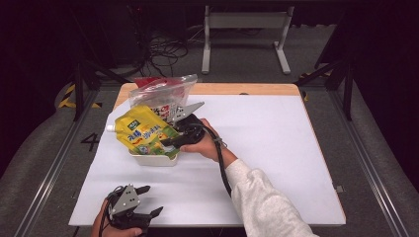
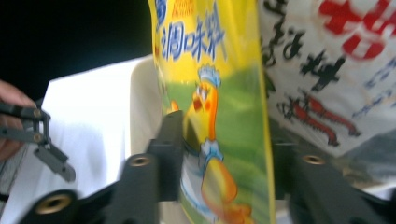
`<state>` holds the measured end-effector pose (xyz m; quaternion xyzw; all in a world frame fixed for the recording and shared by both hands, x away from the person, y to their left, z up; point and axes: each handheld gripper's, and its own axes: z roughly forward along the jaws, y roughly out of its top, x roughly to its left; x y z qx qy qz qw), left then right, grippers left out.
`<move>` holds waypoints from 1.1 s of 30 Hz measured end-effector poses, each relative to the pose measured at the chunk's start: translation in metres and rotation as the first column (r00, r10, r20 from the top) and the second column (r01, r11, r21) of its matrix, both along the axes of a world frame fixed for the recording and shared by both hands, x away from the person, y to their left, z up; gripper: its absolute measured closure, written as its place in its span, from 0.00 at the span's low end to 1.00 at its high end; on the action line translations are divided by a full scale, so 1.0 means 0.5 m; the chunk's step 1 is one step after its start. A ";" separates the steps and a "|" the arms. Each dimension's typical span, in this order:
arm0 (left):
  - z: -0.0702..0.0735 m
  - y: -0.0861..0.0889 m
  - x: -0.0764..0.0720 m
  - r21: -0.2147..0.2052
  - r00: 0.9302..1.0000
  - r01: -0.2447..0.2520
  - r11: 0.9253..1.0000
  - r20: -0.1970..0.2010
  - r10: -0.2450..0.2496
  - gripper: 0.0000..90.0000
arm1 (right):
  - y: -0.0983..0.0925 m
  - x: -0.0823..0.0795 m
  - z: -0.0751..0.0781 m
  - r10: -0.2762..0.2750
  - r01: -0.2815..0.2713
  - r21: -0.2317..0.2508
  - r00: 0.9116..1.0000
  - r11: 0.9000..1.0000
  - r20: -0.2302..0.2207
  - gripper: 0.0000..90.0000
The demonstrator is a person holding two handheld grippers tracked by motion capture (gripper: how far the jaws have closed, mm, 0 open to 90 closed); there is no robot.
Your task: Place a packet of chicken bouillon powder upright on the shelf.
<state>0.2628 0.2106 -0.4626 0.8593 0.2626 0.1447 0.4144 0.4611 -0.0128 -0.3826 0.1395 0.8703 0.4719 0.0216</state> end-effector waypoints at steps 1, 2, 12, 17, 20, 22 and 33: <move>0.000 0.000 -0.001 -0.002 1.000 -0.002 1.000 0.000 0.002 0.25 | -0.009 -0.006 -0.004 -0.015 0.015 -0.019 1.000 1.000 0.005 0.51; 0.000 0.001 -0.001 0.000 1.000 -0.001 1.000 0.000 0.001 0.25 | -0.009 -0.006 -0.004 -0.015 0.015 -0.019 1.000 1.000 0.005 0.51; -0.002 -0.005 0.000 0.014 1.000 0.008 1.000 -0.012 -0.007 0.25 | -0.072 -0.013 -0.014 -0.012 0.011 0.040 1.000 0.999 0.009 0.83; -0.004 -0.010 0.002 0.021 1.000 0.018 1.000 -0.014 -0.018 0.25 | -0.056 -0.018 -0.017 -0.003 0.003 0.007 0.998 1.000 0.063 0.85; -0.004 -0.010 0.005 0.013 1.000 0.021 1.000 -0.018 -0.020 0.25 | -0.052 -0.016 -0.020 0.002 -0.002 0.000 0.998 1.000 0.070 0.85; -0.004 -0.010 0.005 0.010 1.000 0.022 1.000 -0.020 -0.022 0.25 | -0.050 -0.015 -0.021 0.004 -0.003 -0.004 0.997 1.000 0.074 0.86; -0.005 -0.015 0.009 0.009 0.999 0.038 0.999 -0.025 -0.038 0.25 | -0.038 -0.014 -0.026 0.033 -0.029 -0.039 0.995 0.999 0.098 0.88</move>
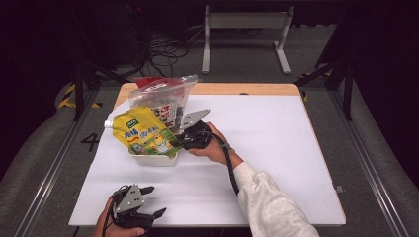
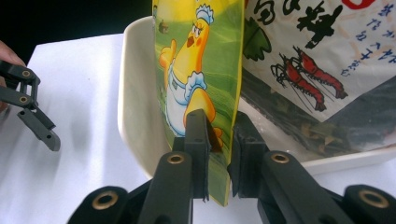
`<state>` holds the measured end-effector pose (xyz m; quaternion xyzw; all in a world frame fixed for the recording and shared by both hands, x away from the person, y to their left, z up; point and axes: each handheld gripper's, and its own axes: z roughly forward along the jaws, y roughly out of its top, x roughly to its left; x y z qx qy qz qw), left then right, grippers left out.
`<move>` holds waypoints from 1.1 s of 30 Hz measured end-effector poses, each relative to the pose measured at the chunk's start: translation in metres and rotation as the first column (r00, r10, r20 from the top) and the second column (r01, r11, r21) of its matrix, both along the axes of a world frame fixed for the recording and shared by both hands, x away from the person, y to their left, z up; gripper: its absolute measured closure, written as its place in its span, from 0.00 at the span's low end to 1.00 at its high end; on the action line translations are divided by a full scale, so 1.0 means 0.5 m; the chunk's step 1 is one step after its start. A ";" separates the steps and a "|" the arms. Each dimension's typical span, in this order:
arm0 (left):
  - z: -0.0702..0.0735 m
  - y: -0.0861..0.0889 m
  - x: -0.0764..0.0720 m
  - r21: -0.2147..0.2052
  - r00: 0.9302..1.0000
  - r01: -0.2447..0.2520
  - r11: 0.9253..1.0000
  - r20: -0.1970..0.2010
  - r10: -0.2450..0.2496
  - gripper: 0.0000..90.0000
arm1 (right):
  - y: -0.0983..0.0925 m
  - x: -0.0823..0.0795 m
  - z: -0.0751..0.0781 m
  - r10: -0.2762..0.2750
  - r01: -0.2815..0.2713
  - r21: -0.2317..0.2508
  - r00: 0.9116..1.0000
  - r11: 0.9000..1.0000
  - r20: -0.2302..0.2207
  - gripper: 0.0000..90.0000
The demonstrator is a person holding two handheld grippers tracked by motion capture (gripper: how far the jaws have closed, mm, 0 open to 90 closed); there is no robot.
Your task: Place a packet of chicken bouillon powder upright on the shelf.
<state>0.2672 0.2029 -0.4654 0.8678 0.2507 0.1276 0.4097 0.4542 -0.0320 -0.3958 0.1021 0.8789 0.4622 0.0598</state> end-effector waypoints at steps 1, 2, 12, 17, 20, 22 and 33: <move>0.000 0.000 0.000 -0.001 1.000 0.000 1.000 -0.003 0.000 0.25 | 0.004 0.000 -0.003 0.003 -0.003 0.004 1.000 1.000 0.005 0.89; 0.000 -0.001 0.001 0.000 1.000 0.002 1.000 -0.003 -0.002 0.25 | 0.004 0.000 -0.003 0.003 -0.003 0.004 1.000 1.000 0.005 0.89; -0.004 -0.011 0.004 0.005 1.000 0.022 1.000 -0.017 -0.022 0.25 | 0.013 0.001 -0.012 0.024 -0.024 0.006 1.000 1.000 0.012 0.90; -0.006 -0.014 0.006 0.007 0.999 0.031 0.999 -0.023 -0.031 0.25 | 0.016 -0.008 -0.016 0.004 -0.004 -0.001 0.999 1.000 0.049 0.90; -0.006 -0.017 0.008 0.012 0.999 0.037 0.999 -0.026 -0.036 0.25 | 0.020 -0.016 -0.018 0.002 -0.001 -0.006 0.997 1.000 0.072 0.90; -0.006 -0.018 0.008 0.013 0.999 0.042 0.999 -0.030 -0.042 0.25 | 0.024 -0.023 -0.017 0.013 -0.009 -0.038 0.994 0.999 0.108 0.90; -0.006 -0.018 0.009 0.014 0.999 0.043 0.999 -0.030 -0.042 0.25 | 0.007 -0.015 -0.025 -0.021 0.021 0.014 0.999 1.000 0.044 0.71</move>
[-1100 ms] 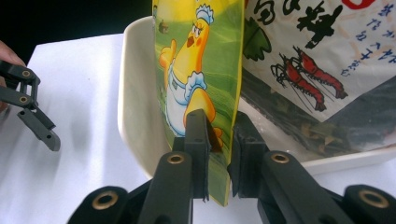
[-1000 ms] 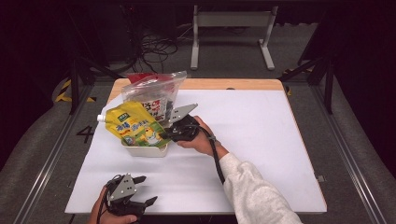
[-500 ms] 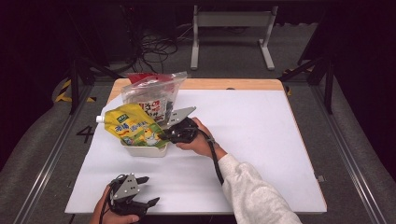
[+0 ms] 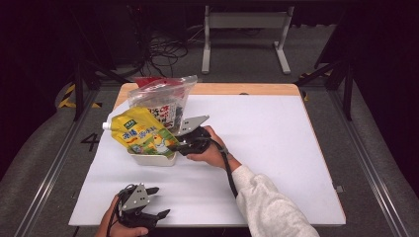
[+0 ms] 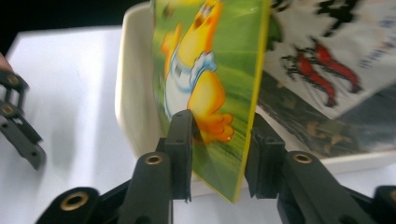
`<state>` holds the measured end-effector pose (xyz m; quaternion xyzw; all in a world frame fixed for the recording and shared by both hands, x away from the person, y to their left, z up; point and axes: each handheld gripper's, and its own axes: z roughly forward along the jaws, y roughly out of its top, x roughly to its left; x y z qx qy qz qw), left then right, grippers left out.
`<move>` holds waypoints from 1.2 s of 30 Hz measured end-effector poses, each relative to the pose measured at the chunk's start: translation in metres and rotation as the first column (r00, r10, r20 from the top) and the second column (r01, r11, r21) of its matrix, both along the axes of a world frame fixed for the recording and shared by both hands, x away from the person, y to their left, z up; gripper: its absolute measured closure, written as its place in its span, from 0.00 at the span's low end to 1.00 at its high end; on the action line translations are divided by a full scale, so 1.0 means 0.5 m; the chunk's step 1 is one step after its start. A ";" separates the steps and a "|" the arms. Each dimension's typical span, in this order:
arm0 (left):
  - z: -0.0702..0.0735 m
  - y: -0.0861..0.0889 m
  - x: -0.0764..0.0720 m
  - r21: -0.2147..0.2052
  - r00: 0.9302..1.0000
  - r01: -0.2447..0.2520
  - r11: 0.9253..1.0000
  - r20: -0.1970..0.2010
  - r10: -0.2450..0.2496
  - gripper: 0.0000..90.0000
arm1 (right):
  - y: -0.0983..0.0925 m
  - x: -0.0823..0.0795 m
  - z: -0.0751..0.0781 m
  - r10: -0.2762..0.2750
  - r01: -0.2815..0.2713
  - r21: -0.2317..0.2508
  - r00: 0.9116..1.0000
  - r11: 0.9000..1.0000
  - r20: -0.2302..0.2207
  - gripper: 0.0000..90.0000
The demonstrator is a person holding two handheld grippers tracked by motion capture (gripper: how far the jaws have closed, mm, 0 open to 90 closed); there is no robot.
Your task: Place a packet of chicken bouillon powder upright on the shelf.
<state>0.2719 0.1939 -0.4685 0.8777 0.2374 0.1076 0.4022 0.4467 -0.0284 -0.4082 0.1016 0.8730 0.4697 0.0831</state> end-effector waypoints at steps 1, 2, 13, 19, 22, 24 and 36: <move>0.000 0.001 0.000 -0.001 1.000 -0.003 1.000 0.001 0.003 0.25 | -0.007 0.003 0.001 -0.011 0.012 0.013 1.000 1.000 -0.009 0.65; 0.000 0.002 0.000 -0.004 1.000 -0.005 1.000 -0.002 0.005 0.25 | -0.014 0.004 0.002 -0.013 0.013 0.017 1.000 1.000 -0.019 0.64; 0.001 0.002 0.000 0.005 1.000 -0.011 1.000 0.001 0.011 0.25 | -0.061 0.006 0.022 -0.022 0.025 0.067 0.999 0.997 -0.045 0.83; 0.000 0.003 0.001 -0.002 1.000 -0.010 1.000 -0.005 0.010 0.25 | -0.032 0.001 0.013 -0.012 0.013 -0.026 1.000 1.000 0.002 0.96; -0.001 0.003 0.002 -0.002 1.000 -0.007 1.000 -0.006 0.007 0.25 | -0.027 0.005 0.012 -0.024 0.024 -0.027 1.000 0.999 -0.005 0.96; -0.001 0.002 0.002 -0.001 1.000 -0.004 1.000 -0.006 0.004 0.25 | -0.023 0.007 0.011 -0.029 0.029 -0.032 1.000 0.999 0.004 0.97; -0.001 0.001 0.005 -0.004 1.000 0.003 1.000 -0.006 -0.003 0.25 | 0.004 -0.003 0.011 -0.053 0.059 -0.083 0.996 0.995 0.069 0.97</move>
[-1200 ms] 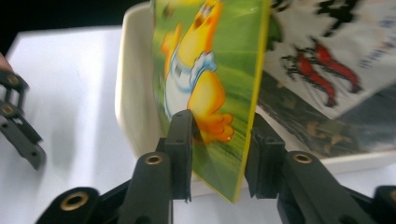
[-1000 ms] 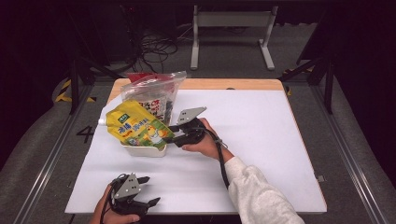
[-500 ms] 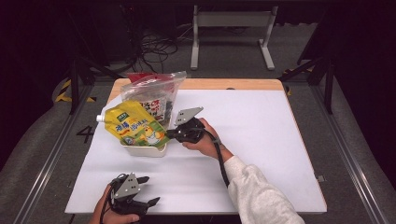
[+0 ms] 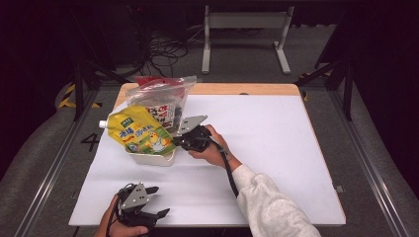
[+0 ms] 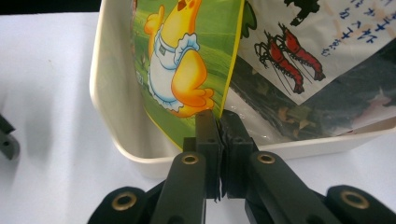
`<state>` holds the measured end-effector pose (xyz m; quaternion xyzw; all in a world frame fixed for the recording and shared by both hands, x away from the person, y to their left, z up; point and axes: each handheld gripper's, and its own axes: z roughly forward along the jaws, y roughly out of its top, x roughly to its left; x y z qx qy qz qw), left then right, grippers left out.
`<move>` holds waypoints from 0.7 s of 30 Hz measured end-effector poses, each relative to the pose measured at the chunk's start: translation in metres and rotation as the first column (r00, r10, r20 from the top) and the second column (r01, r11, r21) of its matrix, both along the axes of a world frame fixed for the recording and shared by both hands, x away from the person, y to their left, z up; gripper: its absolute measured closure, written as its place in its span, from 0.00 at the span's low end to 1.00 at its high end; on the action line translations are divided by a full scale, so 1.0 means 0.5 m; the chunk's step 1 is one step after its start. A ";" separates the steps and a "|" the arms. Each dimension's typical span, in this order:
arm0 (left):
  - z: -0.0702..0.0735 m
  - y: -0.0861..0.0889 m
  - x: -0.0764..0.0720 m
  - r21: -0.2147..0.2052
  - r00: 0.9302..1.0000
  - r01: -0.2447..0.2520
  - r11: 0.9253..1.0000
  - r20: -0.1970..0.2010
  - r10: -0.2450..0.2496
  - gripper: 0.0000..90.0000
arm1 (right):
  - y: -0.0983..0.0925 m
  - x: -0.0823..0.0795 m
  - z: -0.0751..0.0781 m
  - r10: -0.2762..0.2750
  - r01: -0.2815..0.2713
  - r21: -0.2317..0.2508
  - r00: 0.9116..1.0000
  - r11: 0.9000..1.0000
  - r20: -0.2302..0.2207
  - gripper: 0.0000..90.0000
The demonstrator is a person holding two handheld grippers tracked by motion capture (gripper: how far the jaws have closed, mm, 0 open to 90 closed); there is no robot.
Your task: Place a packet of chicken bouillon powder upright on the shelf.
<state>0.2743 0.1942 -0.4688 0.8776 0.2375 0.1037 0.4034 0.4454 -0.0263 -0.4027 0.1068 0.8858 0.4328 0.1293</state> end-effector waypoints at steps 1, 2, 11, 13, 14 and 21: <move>0.000 -0.001 0.000 -0.001 1.000 0.001 1.000 -0.003 -0.001 0.25 | 0.006 -0.003 0.001 -0.005 0.005 -0.015 1.000 1.000 0.015 0.97; -0.001 -0.002 0.000 0.000 1.000 0.000 1.000 -0.002 0.000 0.25 | 0.011 -0.006 0.002 -0.007 0.008 -0.031 1.000 1.000 0.027 0.96; 0.002 0.006 0.003 -0.007 0.999 -0.030 1.000 0.011 0.030 0.25 | 0.018 -0.013 0.007 0.030 -0.029 0.019 0.999 0.999 -0.031 0.96; 0.005 0.011 0.003 -0.017 0.999 -0.047 0.999 0.021 0.047 0.25 | 0.014 -0.008 0.005 0.023 -0.021 0.045 0.998 0.999 -0.058 0.93; 0.006 0.014 0.004 -0.024 0.998 -0.059 0.998 0.021 0.060 0.26 | 0.011 -0.004 0.002 0.035 -0.029 0.070 0.996 0.997 -0.088 0.90; 0.021 0.055 0.013 -0.055 0.972 -0.221 0.974 0.074 0.224 0.38 | 0.009 0.002 0.004 -0.019 0.029 0.104 0.996 0.994 -0.088 0.70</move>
